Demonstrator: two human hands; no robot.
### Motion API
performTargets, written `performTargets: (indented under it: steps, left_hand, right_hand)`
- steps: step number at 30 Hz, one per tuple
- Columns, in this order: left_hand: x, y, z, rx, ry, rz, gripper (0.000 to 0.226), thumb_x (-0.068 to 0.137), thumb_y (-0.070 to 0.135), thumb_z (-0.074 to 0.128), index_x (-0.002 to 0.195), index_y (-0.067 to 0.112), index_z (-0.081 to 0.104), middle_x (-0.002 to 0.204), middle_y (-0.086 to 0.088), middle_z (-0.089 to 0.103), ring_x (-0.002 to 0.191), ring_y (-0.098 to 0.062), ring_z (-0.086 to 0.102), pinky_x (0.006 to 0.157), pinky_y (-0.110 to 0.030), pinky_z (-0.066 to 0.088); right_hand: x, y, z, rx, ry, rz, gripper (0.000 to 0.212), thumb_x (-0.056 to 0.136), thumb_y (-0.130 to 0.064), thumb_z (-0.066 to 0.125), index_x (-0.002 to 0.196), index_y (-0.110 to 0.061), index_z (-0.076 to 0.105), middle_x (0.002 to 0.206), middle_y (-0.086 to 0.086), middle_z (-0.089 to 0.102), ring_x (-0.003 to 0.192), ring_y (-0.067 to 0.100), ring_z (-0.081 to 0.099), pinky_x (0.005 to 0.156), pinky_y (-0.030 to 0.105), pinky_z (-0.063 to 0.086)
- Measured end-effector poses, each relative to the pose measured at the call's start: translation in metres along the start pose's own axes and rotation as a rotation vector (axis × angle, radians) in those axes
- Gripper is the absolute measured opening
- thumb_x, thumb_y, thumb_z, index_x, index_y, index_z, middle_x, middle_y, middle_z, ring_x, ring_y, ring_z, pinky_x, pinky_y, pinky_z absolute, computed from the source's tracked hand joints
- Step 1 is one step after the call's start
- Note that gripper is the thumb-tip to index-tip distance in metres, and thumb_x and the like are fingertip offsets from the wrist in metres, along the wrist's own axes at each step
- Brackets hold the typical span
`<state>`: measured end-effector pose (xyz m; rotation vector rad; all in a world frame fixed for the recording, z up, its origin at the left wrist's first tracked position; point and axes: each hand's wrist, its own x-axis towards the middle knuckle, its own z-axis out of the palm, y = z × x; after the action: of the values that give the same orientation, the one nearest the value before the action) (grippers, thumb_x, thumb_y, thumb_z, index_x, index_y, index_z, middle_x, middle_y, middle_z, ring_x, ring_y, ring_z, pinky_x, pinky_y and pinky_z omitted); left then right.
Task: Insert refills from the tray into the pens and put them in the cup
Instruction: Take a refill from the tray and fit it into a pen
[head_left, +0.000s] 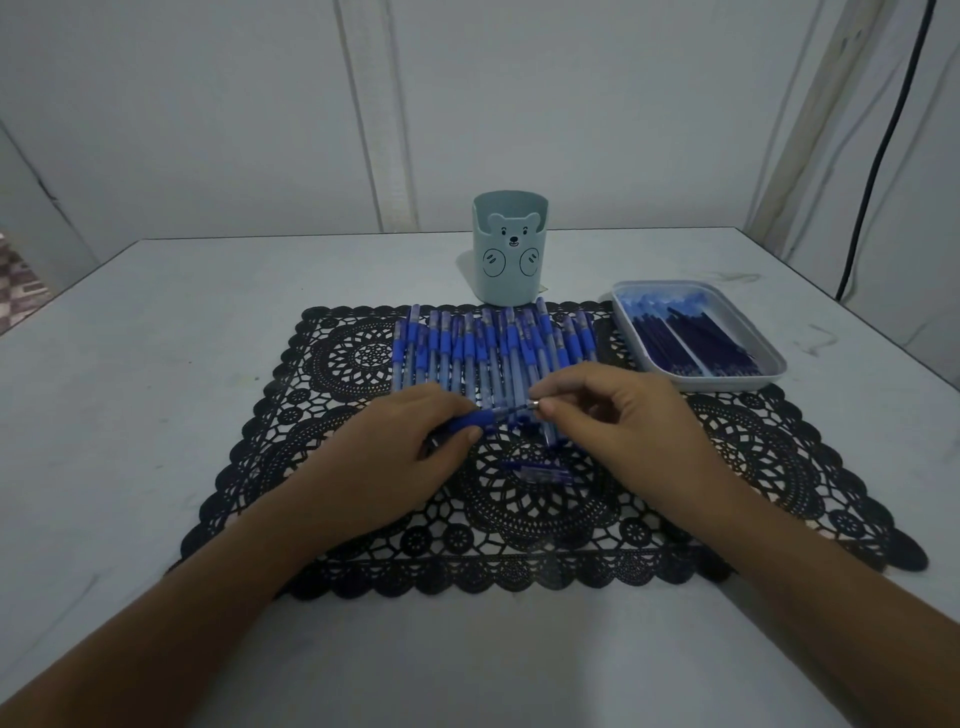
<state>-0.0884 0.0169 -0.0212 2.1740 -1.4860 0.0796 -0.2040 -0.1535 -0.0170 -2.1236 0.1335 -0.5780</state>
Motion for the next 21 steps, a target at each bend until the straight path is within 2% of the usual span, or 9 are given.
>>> performTargets:
  steps: [4,7,9,12,14,15,17,19,21]
  left_hand:
    - [-0.0012,0.0026,0.0032,0.01,-0.024,0.031,0.047,0.085,0.049,0.03,0.106,0.021,0.061,0.084,0.011,0.056,0.074,-0.004,0.052,0.068,-0.017,0.043]
    - [-0.0022,0.0029,0.006,0.028,-0.022,0.045,0.043,0.086,0.047,0.031,0.105,0.022,0.061,0.083,0.015,0.053,0.075,-0.004,0.051,0.066,-0.018,0.044]
    - [-0.0023,0.0023,0.0077,0.039,-0.019,0.059,0.041,0.087,0.046,0.032,0.104,0.021,0.061,0.081,0.019,0.048,0.074,-0.004,0.049,0.064,-0.016,0.042]
    - [-0.0023,0.0031,0.0088,0.059,-0.026,0.095,0.037,0.088,0.043,0.035,0.104,0.022,0.061,0.08,0.02,0.046,0.07,-0.002,0.048,0.062,-0.015,0.042]
    - [-0.0024,0.0044,0.0087,0.054,-0.023,0.113,0.035,0.088,0.041,0.036,0.103,0.021,0.061,0.08,0.02,0.045,0.069,-0.002,0.047,0.061,-0.015,0.042]
    - [-0.0023,0.0049,0.0082,0.049,-0.022,0.116,0.035,0.088,0.041,0.036,0.103,0.021,0.061,0.08,0.02,0.045,0.068,-0.002,0.047,0.061,-0.016,0.043]
    - [-0.002,0.0047,0.0077,0.045,-0.022,0.118,0.036,0.089,0.042,0.036,0.103,0.021,0.061,0.08,0.02,0.046,0.068,-0.002,0.049,0.061,-0.019,0.046]
    - [-0.0018,0.0038,0.008,0.043,-0.03,0.123,0.038,0.088,0.044,0.034,0.104,0.022,0.061,0.08,0.023,0.044,0.068,0.0,0.049,0.062,-0.018,0.046]
    - [-0.0023,0.0035,0.0086,0.036,-0.042,0.125,0.041,0.088,0.046,0.034,0.105,0.022,0.061,0.078,0.026,0.041,0.067,0.004,0.047,0.062,-0.012,0.041]
  right_hand:
    - [-0.0035,-0.0034,0.0038,-0.059,-0.089,-0.033,0.017,0.081,-0.007,0.066,0.092,-0.02,0.069,0.065,-0.016,0.057,0.06,-0.01,0.053,0.056,0.003,0.039]
    - [-0.004,-0.0011,0.0049,-0.117,-0.091,-0.057,0.014,0.082,-0.01,0.066,0.091,-0.02,0.068,0.066,-0.016,0.058,0.062,-0.01,0.053,0.056,0.002,0.038]
    - [-0.0041,0.0009,0.0051,-0.141,-0.12,-0.046,0.007,0.086,-0.02,0.061,0.085,-0.025,0.066,0.065,-0.012,0.058,0.061,-0.005,0.053,0.055,0.007,0.039]
    - [-0.0045,0.0029,0.0085,-0.232,-0.146,-0.095,0.031,0.093,-0.039,0.045,0.063,-0.033,0.048,0.053,-0.009,0.049,0.054,0.006,0.048,0.051,0.019,0.036]
    - [-0.0042,0.0006,0.0092,-0.248,-0.137,-0.119,0.035,0.091,-0.05,0.037,0.061,-0.033,0.043,0.053,-0.008,0.047,0.055,0.007,0.047,0.052,0.02,0.036]
    - [-0.0037,-0.0002,0.0084,-0.239,-0.152,-0.113,0.03,0.09,-0.052,0.038,0.067,-0.034,0.044,0.057,-0.008,0.048,0.056,0.004,0.048,0.051,0.017,0.037]
    - [-0.0029,0.0001,0.0054,-0.206,-0.203,-0.083,0.012,0.088,-0.038,0.051,0.079,-0.035,0.045,0.064,-0.007,0.051,0.057,0.0,0.048,0.051,0.012,0.036]
    - [-0.0031,0.0014,0.0038,-0.219,-0.224,-0.09,0.014,0.088,-0.03,0.056,0.077,-0.033,0.047,0.062,-0.009,0.052,0.057,0.0,0.05,0.05,0.012,0.036]
    - [-0.0031,0.002,0.0048,-0.247,-0.221,-0.1,0.026,0.092,-0.04,0.047,0.07,-0.028,0.05,0.058,-0.005,0.055,0.057,0.007,0.052,0.049,0.018,0.038]
